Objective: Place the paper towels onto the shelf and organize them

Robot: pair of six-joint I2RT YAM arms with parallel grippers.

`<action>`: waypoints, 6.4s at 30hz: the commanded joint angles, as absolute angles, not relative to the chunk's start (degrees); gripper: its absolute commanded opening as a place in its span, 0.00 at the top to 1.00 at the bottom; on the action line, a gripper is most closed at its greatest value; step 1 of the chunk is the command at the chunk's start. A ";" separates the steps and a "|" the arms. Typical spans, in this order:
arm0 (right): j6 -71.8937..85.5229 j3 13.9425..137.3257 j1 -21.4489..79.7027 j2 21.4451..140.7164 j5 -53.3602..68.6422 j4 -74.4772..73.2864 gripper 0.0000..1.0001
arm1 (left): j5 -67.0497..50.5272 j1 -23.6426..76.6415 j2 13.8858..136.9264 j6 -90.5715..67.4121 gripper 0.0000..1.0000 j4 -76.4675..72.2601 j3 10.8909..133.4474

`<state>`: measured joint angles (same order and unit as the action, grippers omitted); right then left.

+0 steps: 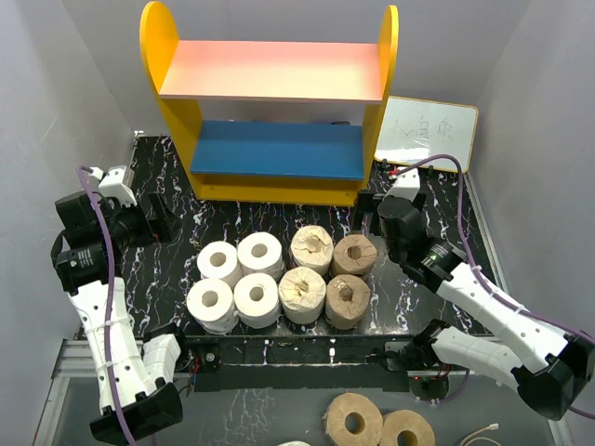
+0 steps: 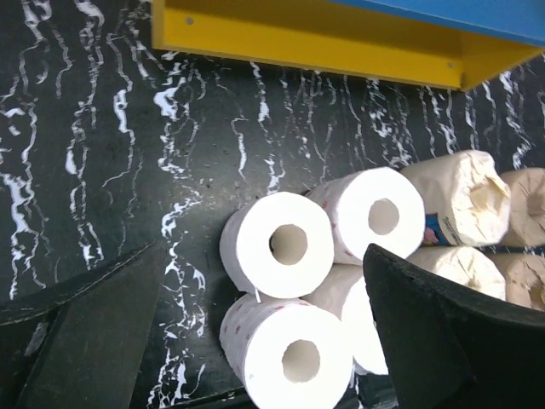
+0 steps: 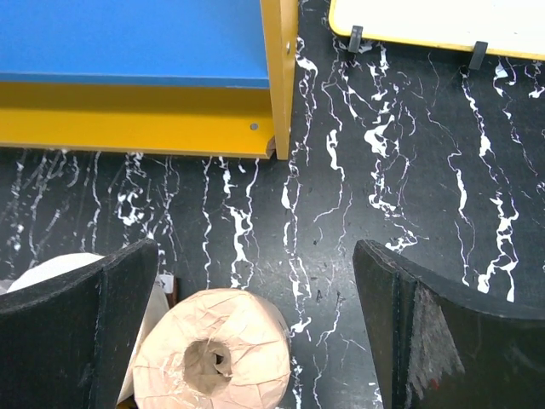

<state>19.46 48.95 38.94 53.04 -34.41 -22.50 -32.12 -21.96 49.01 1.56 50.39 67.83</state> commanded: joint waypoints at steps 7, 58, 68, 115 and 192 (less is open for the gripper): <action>14.43 52.26 39.11 54.72 -26.68 -21.57 0.01 | -46.22 -22.15 45.70 9.25 0.01 52.44 65.57; -1.17 86.45 70.05 97.50 -4.13 -24.63 0.50 | -14.59 -26.27 62.39 10.17 0.01 50.43 62.86; -0.48 84.47 68.30 97.23 -4.24 -24.91 0.67 | -16.92 -26.46 62.52 10.26 0.01 50.02 62.36; -0.35 85.35 64.09 101.15 -5.88 -27.59 0.36 | -20.73 -26.45 64.69 10.12 0.01 48.34 60.47; -19.42 88.49 26.81 92.33 -0.11 -5.28 0.99 | -21.15 -26.45 63.74 10.37 0.01 47.68 59.94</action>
<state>-19.77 88.29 26.87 93.38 -0.40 -11.46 -20.18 -26.13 64.66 10.28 47.75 60.20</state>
